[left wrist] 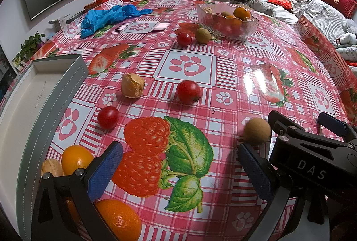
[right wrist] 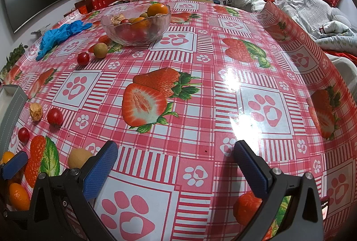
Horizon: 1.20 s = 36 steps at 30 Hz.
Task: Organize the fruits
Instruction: 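Grasp a brown wrinkled nut with the left tool while the right tool grasps an orange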
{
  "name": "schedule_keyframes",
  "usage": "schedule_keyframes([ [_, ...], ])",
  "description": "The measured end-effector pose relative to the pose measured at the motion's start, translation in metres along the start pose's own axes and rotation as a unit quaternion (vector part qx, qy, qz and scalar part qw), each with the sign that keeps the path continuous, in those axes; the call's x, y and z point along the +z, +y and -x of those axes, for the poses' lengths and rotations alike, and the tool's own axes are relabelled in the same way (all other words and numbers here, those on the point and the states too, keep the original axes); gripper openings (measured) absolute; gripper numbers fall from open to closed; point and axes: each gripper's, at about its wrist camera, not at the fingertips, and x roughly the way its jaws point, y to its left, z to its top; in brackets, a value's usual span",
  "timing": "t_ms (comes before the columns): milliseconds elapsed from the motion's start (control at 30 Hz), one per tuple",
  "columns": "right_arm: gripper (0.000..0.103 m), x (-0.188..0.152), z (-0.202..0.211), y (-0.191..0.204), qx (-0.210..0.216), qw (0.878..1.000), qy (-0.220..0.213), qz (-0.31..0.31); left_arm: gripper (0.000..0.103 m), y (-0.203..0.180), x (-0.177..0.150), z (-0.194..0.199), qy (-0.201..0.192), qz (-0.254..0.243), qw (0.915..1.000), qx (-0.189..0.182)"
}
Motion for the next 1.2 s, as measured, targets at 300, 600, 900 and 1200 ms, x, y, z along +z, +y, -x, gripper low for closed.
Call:
schedule_keyframes([
  [300, 0.103, 0.000, 0.000, 0.000, -0.001, 1.000, 0.000, 0.000, 0.103, 0.001, 0.003, -0.002, 0.019, -0.019, 0.9995, -0.014],
  [600, 0.103, 0.005, 0.016, -0.003, 0.014, 0.999, 0.020, -0.023, 0.103, 0.030, -0.010, 0.070, 0.006, -0.034, 0.9989, -0.033],
  [900, 0.103, -0.022, 0.062, 0.020, 0.081, 0.996, 0.024, 0.024, 0.103, 0.082, -0.079, 0.104, 0.033, -0.042, 0.9984, -0.019],
  [1200, 0.103, -0.067, 0.061, 0.031, 0.084, 0.993, 0.072, 0.043, 0.103, 0.079, -0.091, 0.069, 0.073, -0.039, 0.9966, -0.006],
])
